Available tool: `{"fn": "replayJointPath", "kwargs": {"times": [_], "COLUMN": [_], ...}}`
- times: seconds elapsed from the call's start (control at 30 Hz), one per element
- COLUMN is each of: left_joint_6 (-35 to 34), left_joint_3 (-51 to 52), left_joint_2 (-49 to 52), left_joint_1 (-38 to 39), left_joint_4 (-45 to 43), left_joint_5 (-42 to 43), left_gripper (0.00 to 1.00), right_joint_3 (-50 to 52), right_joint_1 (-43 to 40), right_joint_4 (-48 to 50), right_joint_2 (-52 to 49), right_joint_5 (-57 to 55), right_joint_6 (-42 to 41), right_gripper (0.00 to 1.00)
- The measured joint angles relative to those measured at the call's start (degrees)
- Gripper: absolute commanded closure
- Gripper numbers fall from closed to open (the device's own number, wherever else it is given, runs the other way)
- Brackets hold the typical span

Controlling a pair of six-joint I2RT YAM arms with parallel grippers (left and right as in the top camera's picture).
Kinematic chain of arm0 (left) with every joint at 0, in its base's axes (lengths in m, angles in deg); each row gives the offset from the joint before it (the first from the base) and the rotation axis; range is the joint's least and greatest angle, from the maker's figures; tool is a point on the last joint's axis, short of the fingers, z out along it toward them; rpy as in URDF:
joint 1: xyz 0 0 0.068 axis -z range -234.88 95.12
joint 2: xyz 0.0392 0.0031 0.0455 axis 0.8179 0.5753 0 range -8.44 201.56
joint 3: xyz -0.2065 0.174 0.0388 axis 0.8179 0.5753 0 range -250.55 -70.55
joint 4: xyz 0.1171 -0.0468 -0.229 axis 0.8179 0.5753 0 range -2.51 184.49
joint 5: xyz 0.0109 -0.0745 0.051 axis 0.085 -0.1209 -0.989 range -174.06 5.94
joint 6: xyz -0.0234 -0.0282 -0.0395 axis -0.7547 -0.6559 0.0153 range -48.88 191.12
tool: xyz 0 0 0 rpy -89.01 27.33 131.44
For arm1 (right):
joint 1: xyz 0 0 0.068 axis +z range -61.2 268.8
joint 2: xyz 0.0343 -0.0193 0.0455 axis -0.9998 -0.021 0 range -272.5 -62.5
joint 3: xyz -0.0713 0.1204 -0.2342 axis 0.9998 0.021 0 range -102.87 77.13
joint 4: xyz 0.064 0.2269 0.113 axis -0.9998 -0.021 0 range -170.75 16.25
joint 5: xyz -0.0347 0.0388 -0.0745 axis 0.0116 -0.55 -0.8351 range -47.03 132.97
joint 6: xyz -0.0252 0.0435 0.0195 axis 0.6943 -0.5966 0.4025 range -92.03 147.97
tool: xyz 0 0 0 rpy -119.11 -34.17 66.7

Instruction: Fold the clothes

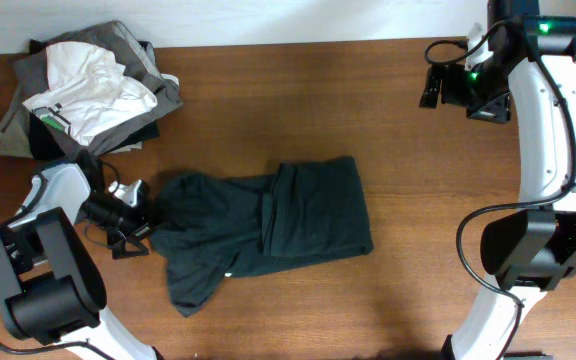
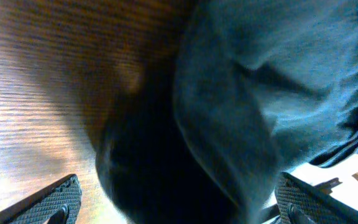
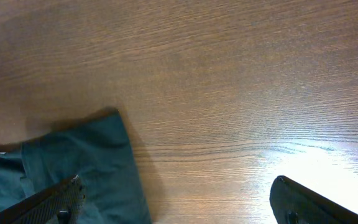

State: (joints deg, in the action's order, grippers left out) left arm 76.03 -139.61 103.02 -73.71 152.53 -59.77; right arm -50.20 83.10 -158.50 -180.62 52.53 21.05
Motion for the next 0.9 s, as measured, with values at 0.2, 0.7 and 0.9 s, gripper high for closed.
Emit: {"fn": "replayJointPath", "kwargs": {"times": [0.2, 0.7, 0.9], "left_joint_6": [-3.02, -12.17, -18.08], "left_joint_3": [5.40, 8.46, -3.32], "left_joint_2": [-3.08, -2.64, -0.70], "left_joint_1": [0.28, 10.36, 4.83], "left_joint_4": [-5.57, -14.73, 0.83], "left_joint_5": [1.68, 3.10, -12.59], "left_gripper": [0.01, 0.99, 0.99], "right_joint_3": [0.00, 0.00, 0.50], "right_joint_1": [0.00, 0.00, 0.35], "right_joint_4": [0.11, -0.90, -1.11], "right_joint_2": [0.00, 0.00, 0.00], "right_joint_5": [0.24, 0.44, 1.95], "right_joint_6": [0.09, 0.09, 0.09], "right_gripper": [0.01, 0.01, 0.00]}}
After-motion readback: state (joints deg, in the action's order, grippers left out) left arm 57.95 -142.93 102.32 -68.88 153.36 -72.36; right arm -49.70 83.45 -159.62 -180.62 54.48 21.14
